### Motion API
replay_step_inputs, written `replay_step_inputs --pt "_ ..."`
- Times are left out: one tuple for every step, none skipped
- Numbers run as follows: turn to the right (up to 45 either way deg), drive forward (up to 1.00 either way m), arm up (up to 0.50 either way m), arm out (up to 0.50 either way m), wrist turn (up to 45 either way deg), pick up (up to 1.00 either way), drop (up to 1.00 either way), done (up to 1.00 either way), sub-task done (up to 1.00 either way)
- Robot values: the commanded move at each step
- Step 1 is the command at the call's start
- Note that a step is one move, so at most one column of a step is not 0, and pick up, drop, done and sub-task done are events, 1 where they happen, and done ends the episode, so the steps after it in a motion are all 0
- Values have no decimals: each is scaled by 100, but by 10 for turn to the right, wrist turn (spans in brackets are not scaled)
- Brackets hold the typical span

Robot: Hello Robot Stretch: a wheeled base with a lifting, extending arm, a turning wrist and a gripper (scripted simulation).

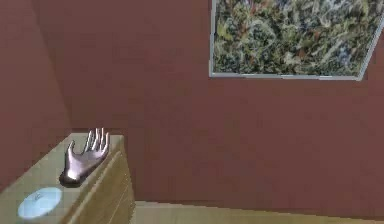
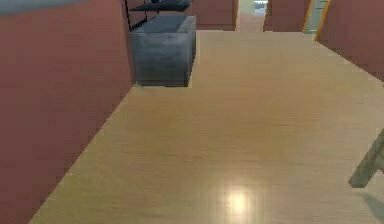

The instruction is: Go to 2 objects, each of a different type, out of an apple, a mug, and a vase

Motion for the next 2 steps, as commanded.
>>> replay_step_inputs --pt "450 0 0 0 0 0 0 0 0" --pt "450 0 0 0 0 0 0 0 0"
